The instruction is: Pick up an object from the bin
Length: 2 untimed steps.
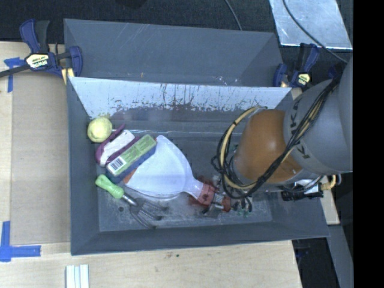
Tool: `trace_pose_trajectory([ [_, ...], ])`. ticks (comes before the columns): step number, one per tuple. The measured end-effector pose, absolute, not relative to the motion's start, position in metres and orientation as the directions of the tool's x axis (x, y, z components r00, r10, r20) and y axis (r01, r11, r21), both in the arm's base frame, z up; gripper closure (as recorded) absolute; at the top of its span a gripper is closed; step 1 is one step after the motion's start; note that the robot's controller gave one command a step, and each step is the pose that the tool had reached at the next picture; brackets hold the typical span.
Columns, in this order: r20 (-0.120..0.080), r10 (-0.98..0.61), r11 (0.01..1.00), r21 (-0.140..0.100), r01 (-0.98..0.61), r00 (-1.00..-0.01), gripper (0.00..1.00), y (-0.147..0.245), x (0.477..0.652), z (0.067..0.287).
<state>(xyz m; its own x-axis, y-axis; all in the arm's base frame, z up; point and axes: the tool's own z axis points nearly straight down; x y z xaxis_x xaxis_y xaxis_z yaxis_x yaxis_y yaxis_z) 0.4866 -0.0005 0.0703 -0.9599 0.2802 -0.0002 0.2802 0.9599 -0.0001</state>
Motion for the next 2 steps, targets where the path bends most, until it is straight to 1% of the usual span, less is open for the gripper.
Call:
trace_pose_trajectory([
  [2,0.000,0.280,0.960,0.000,0.280,-0.960,1.00,-0.0005,0.4866,0.0702],
])
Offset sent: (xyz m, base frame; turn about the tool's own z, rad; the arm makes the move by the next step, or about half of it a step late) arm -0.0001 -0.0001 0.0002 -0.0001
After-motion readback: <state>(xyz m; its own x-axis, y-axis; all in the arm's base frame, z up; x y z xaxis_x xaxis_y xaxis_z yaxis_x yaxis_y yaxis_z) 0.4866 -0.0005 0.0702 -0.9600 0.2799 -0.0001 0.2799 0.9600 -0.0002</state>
